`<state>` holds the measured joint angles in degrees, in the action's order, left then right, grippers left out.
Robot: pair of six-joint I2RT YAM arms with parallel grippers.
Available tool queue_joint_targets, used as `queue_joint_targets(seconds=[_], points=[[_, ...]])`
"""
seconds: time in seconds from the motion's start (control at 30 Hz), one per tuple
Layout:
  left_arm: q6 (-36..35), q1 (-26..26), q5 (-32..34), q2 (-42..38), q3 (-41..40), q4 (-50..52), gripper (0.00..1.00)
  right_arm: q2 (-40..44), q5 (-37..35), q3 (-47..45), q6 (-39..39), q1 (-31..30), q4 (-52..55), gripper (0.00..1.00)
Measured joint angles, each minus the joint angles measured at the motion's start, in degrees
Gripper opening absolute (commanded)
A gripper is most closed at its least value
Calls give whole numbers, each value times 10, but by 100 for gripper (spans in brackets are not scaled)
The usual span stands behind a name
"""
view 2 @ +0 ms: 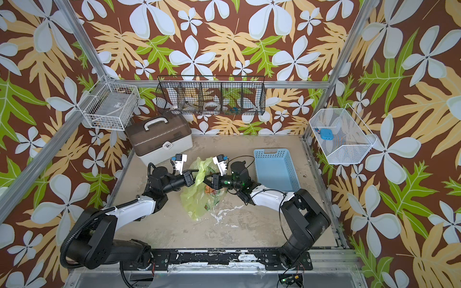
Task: Place the oranges into plastic bags & tie knots
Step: Tie the plastic bag at the center of the board.
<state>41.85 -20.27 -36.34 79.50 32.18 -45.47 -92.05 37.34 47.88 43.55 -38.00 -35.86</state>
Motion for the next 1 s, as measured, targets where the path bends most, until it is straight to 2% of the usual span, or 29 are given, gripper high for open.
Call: queue_joint_targets(seconds=[0.3,0.83,1.0], points=[[-4,0,-2,7,4,6,0,26,-13,-87,-5,-6,2,34],[-4,0,-6,10,4,6,0,-8,-19,-24,23,-22,-80,36],[-4,0,-2,10,4,5,0,-24,-17,-2,28,-23,-87,29]])
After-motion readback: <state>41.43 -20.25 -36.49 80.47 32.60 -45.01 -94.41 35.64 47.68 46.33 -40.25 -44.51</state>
